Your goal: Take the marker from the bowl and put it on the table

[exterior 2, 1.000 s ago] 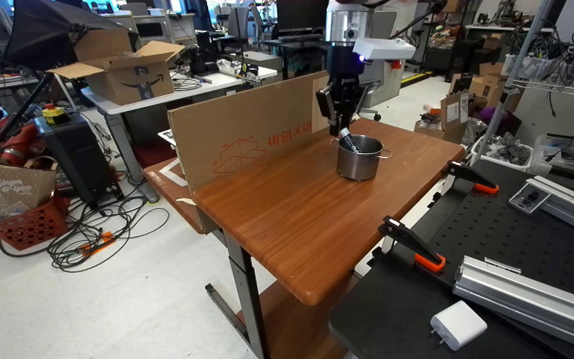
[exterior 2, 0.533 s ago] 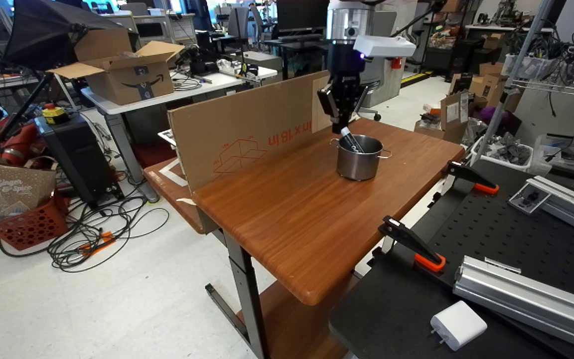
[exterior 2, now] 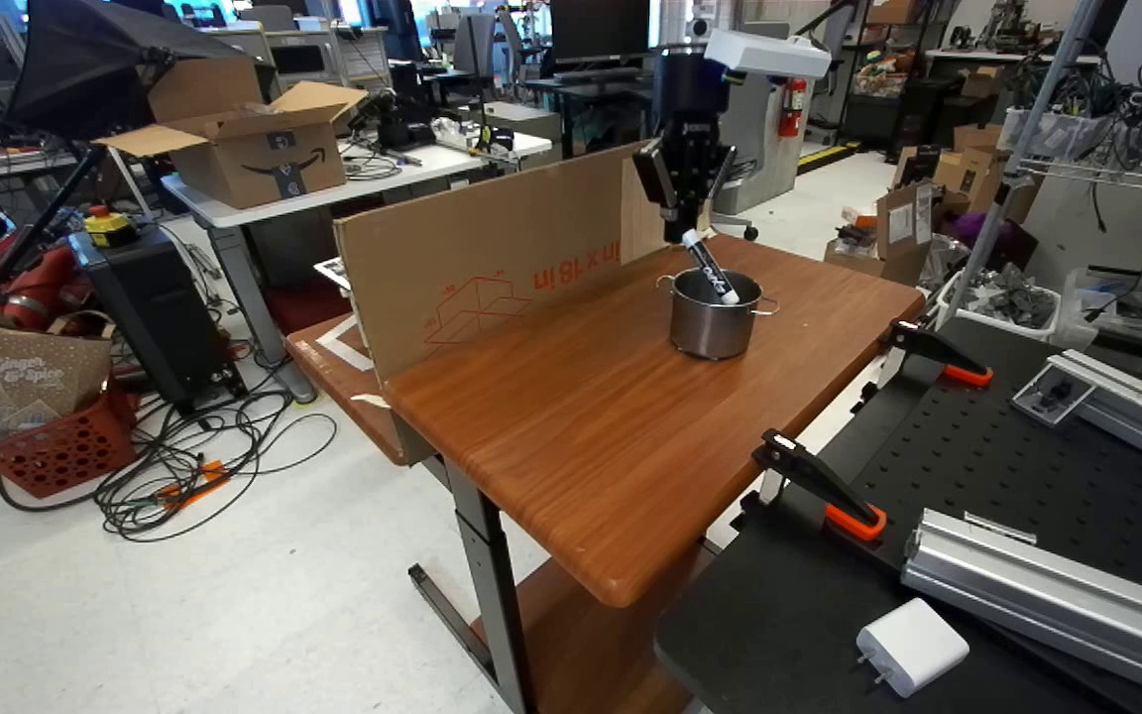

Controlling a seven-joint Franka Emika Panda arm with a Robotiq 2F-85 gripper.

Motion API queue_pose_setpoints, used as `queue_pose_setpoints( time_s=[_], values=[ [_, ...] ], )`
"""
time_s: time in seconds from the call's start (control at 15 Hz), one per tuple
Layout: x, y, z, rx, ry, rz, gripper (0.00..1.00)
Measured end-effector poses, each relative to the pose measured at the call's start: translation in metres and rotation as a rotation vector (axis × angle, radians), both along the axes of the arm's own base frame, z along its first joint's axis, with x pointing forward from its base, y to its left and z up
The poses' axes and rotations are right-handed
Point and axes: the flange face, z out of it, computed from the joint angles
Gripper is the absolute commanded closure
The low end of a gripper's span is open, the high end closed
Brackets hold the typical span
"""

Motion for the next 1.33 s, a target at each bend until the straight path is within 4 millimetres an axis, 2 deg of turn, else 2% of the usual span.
queue_pose_setpoints(
  time_s=[0.4, 0.6, 0.93, 1.33],
  values=[
    [0.002, 0.000, 0.053, 0.040, -0.057, -0.039, 0.95],
    [0.003, 0.007, 0.068, 0.106, -0.059, -0.085, 0.95],
    [0.006, 0.018, 0.061, 0.241, -0.017, -0.176, 0.95],
    [0.016, 0.032, 0.032, 0.309, 0.034, -0.248, 0.95]
  ],
)
